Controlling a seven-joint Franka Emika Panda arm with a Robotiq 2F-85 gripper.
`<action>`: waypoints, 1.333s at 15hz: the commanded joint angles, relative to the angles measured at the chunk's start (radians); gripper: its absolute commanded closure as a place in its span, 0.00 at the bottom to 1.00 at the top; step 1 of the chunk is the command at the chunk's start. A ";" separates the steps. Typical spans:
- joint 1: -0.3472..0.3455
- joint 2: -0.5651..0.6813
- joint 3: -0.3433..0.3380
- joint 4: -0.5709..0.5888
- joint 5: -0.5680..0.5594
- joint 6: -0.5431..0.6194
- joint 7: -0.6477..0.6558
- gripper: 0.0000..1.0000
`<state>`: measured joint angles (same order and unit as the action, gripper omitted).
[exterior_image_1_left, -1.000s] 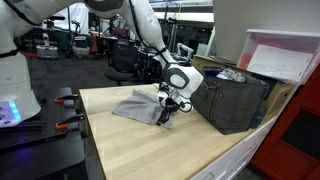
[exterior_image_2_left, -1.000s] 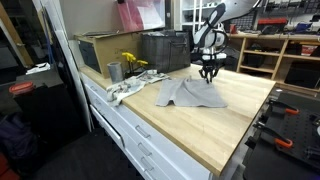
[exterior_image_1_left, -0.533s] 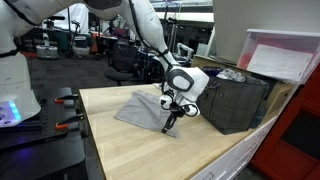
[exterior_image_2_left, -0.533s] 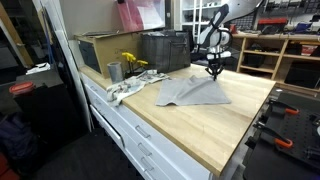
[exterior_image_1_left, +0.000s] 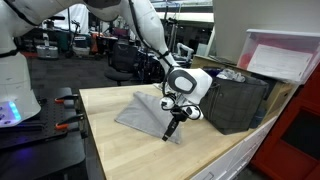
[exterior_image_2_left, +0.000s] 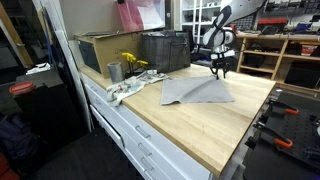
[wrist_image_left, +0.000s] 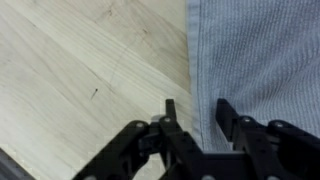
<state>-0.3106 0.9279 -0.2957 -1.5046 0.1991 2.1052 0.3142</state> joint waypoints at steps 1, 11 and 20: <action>0.000 -0.081 0.018 -0.066 -0.002 -0.024 0.005 0.20; 0.029 -0.283 0.052 -0.307 -0.041 -0.059 -0.136 0.00; 0.133 -0.199 0.145 -0.463 -0.135 0.049 -0.216 0.00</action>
<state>-0.2038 0.7376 -0.1684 -1.9256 0.0820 2.1183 0.1206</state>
